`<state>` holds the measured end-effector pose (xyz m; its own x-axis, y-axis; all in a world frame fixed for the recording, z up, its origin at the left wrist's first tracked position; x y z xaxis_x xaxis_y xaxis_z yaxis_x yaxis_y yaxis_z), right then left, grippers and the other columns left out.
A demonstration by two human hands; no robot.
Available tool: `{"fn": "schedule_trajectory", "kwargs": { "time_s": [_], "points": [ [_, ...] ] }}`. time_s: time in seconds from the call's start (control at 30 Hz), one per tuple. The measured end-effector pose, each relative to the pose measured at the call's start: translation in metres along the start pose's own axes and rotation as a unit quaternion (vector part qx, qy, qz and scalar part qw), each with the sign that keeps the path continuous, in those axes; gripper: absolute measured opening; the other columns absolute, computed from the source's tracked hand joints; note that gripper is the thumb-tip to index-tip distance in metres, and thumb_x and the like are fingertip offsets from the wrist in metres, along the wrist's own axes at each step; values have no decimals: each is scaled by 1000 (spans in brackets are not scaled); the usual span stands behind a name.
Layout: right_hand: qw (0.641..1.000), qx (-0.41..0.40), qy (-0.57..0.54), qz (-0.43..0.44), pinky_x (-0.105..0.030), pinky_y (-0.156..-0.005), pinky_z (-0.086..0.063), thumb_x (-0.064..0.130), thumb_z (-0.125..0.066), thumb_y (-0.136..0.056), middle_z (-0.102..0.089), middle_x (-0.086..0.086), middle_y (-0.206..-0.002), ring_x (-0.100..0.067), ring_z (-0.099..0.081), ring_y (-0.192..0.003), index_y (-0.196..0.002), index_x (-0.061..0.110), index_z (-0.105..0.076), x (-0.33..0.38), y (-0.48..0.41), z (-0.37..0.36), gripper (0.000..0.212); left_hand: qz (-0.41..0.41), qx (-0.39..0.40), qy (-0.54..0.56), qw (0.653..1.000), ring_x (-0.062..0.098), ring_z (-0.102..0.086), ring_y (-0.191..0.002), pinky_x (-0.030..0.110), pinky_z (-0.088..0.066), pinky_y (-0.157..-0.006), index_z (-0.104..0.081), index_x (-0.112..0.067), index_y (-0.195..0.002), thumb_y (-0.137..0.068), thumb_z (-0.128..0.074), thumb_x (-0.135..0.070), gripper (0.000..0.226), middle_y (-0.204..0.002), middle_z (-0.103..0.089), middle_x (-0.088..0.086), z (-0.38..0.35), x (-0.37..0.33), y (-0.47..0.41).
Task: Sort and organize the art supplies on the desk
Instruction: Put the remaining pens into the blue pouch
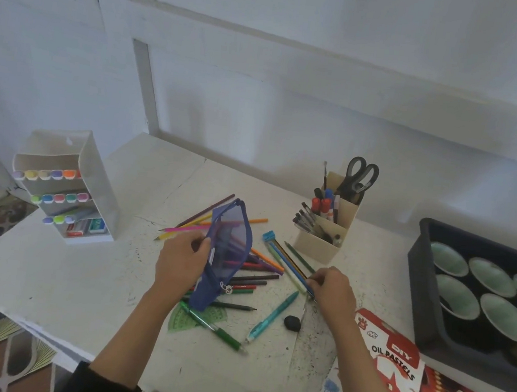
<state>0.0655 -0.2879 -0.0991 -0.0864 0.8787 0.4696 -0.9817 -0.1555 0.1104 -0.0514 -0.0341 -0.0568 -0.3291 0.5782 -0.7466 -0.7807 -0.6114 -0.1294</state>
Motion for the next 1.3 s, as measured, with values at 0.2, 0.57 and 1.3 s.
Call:
{"fn": "schedule_trajectory", "kwargs": {
  "time_s": [0.2, 0.57, 1.3],
  "points": [
    [998, 49, 38, -2, -29, -66, -48, 23, -63, -88, -66, -2, -93, -16, -60, -81, -91, 15, -65, 8, -2, 3, 9, 24, -26, 20, 999, 23, -53, -57, 30, -39, -55, -61, -1, -69, -94, -53, -17, 30, -60, -59, 9, -6, 7, 9],
    [992, 16, -88, 90, -22, -62, -46, 18, -68, -84, -59, 6, -74, -5, -55, -66, -90, 16, -66, 34, 28, 34, 6, 78, -39, -9, 996, 19, -40, -56, 30, -28, -58, -40, -21, -52, -91, -53, -15, 42, -50, -43, -5, 7, -7, 20],
    [981, 63, 56, 174, -35, -88, -45, 9, -44, -94, -53, -14, -122, -29, -57, -105, -124, 11, -57, 109, -47, -36, 33, 161, -57, 56, 984, 23, -49, -57, 39, -48, -64, -58, 1, -63, -82, -55, -10, 22, -63, -60, 22, 25, 31, 1]
  ]
}}
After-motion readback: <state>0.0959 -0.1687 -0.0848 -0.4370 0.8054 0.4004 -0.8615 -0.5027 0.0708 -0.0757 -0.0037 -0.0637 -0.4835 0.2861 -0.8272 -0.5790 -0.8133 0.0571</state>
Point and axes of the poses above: each hand's wrist, its own y-axis away from the middle knuckle, its own z-axis out of the back of the hand, x = y × z, the point moved 2 cm from there along -y, towards the middle knuckle
